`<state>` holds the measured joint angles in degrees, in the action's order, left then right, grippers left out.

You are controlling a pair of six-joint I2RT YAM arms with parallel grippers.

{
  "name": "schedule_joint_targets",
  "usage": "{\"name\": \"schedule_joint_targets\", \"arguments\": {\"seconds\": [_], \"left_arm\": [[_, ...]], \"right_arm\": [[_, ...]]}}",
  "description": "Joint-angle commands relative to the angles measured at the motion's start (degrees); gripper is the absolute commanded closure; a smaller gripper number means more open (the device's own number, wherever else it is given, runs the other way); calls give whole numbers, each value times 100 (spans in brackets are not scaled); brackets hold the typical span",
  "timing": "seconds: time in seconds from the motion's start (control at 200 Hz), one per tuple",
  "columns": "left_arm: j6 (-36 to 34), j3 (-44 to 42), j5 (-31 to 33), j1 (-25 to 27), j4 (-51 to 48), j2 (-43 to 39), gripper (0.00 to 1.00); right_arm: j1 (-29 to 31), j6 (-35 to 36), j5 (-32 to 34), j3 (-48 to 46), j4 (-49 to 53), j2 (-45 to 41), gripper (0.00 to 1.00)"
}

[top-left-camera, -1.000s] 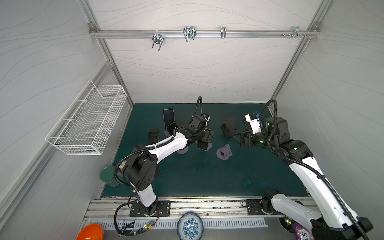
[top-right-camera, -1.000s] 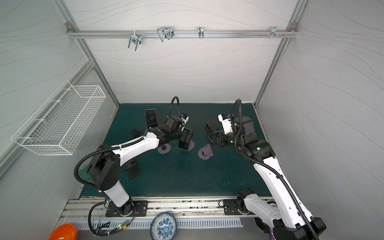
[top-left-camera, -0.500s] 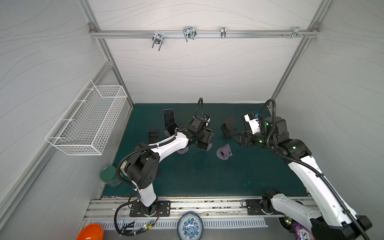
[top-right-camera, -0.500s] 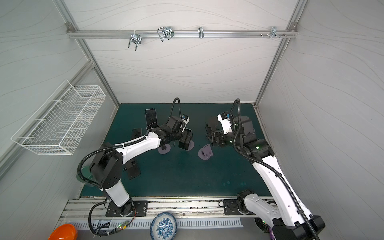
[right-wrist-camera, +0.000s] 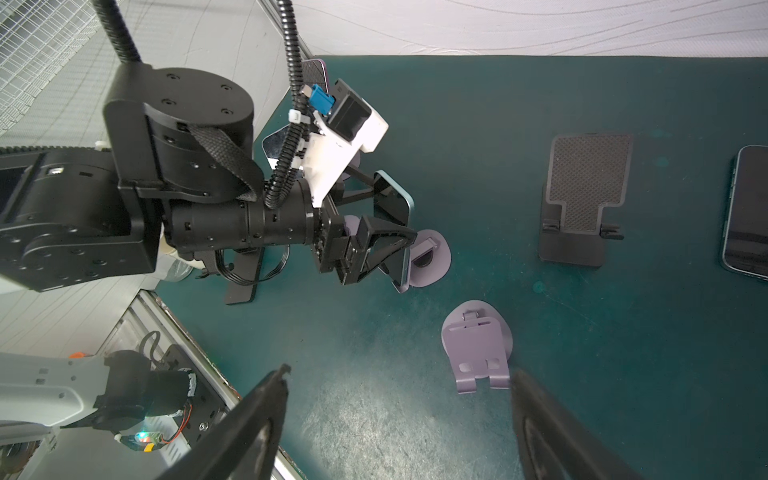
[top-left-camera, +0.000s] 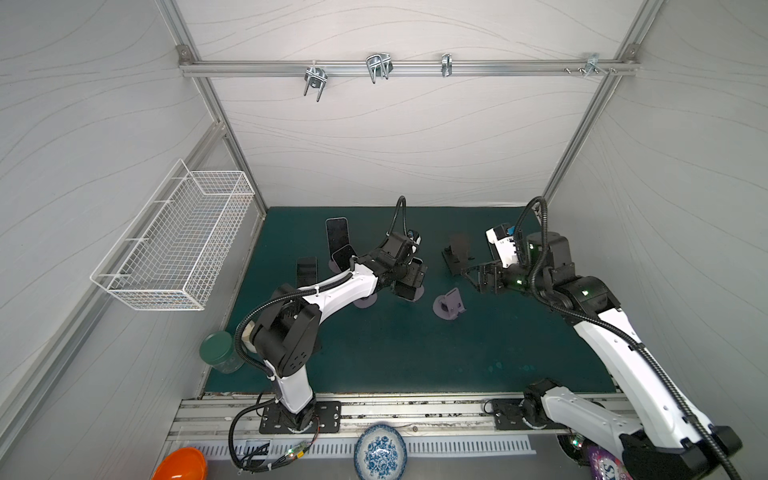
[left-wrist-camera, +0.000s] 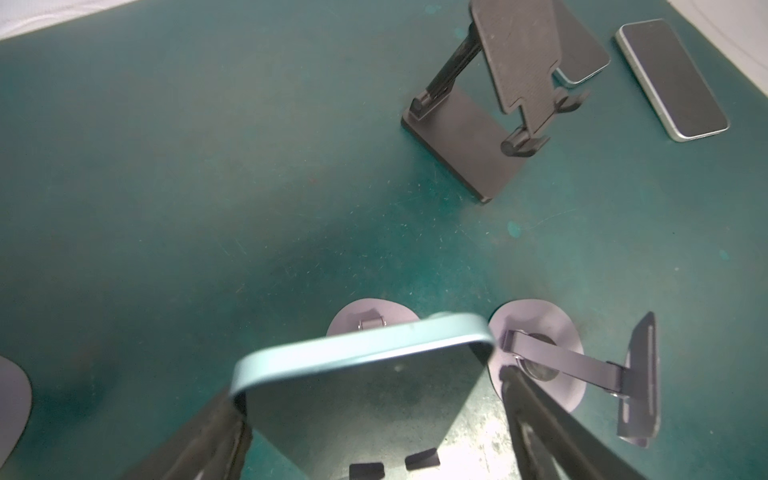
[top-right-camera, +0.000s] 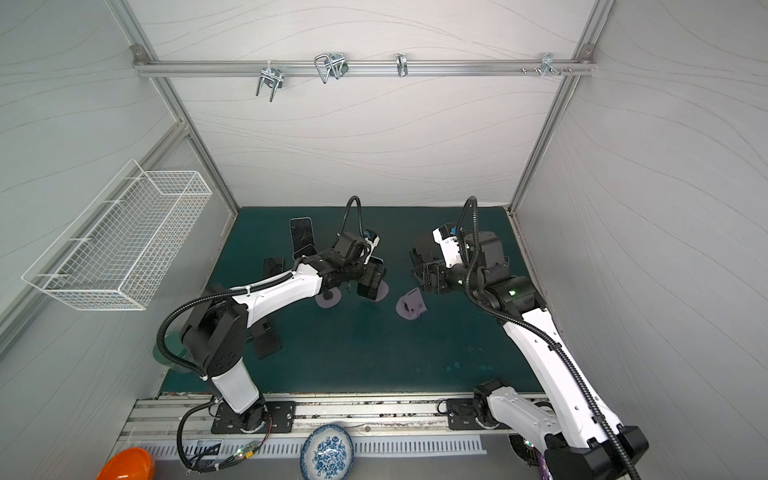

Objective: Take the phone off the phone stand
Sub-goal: 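Close the left gripper on the mint-green phone and lift it off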

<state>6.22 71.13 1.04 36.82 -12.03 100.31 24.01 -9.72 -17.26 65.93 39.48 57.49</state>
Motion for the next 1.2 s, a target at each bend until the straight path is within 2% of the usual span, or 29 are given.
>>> {"name": "schedule_joint_targets", "arguments": {"seconds": [0.0, 0.185, 0.545, 0.935, 1.195], "left_arm": [[97, 151, -51, -27, 236, 146, 8], [139, 199, -40, -34, 271, 259, 10], [99, 224, -88, -43, 237, 296, 19], [104, 234, -217, -53, 201, 76, 32], [89, 226, -260, -60, 236, -103, 34]], "right_arm": [[81, 7, -83, 222, -20, 54, 15], [121, 34, -59, 286, -20, 122, 16], [130, 135, 19, 245, 46, 55, 15], [130, 128, -6, 434, 77, 146, 16], [130, 79, -14, 471, 93, 161, 17]]}}
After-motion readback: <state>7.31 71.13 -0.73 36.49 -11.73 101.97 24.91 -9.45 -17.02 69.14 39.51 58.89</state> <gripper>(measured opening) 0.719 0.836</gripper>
